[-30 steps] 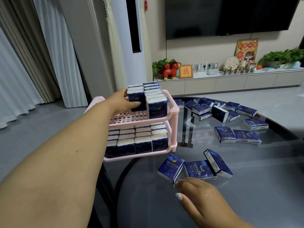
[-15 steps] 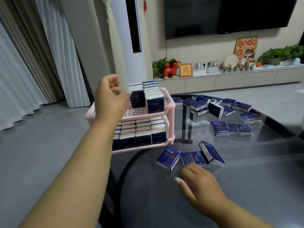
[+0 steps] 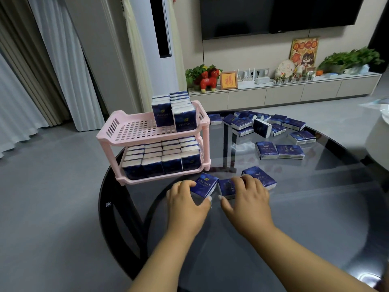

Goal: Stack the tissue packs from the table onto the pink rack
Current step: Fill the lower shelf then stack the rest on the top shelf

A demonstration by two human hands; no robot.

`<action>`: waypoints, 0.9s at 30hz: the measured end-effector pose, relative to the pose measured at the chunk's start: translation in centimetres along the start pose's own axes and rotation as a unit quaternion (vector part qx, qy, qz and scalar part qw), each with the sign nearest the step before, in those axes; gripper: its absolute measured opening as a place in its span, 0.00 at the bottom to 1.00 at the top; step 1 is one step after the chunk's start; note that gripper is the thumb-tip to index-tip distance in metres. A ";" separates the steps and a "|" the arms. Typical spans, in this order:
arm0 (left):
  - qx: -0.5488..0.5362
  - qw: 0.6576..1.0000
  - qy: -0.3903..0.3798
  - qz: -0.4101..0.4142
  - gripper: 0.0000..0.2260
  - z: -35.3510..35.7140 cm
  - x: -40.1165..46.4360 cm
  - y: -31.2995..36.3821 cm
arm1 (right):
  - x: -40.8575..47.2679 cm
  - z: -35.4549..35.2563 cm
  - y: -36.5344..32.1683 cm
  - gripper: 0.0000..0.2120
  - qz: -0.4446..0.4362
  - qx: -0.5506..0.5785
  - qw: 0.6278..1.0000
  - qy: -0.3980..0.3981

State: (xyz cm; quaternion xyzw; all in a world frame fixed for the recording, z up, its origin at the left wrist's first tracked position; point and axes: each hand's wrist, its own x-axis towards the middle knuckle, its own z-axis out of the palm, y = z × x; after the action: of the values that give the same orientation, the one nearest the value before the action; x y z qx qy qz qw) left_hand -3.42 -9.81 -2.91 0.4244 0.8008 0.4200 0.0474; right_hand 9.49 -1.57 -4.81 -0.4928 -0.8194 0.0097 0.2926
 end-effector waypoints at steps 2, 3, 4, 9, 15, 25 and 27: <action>0.003 1.000 -0.022 0.002 0.23 0.6 0.5 -0.1 | 0.1 0.2 0.2 0.23 0.013 -0.017 1.000 -0.007; 0.003 0.999 -0.037 0.004 0.24 0.8 0.7 -0.1 | 0.1 0.2 0.3 0.23 0.022 -0.019 1.000 -0.011; 0.006 0.999 -0.049 0.009 0.24 1.0 0.8 0.0 | 0.2 0.2 0.3 0.23 0.029 -0.016 0.999 -0.011; -0.081 0.995 -0.024 -0.045 0.09 0.7 1.3 0.7 | 0.3 -0.7 0.0 0.21 0.074 0.031 0.997 -0.012; -0.402 0.902 -0.048 -0.147 0.12 -0.5 1.4 0.6 | -0.1 -2.3 0.0 0.22 -0.028 0.293 0.955 0.038; -0.463 0.852 -0.208 -0.126 0.16 -0.9 0.6 0.5 | -0.5 -2.8 -0.3 0.27 -0.227 0.306 0.922 -0.065; -0.428 0.879 -0.184 -0.102 0.18 -0.6 0.5 0.3 | -0.5 -2.9 -0.2 0.27 -0.231 0.320 0.917 -0.061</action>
State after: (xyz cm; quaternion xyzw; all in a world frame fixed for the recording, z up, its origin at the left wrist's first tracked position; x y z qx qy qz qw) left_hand -3.86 -9.73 -2.15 0.3485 0.5585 0.6290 0.4134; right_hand 10.95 -2.91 -2.58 -0.1681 -0.8798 0.2332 0.3785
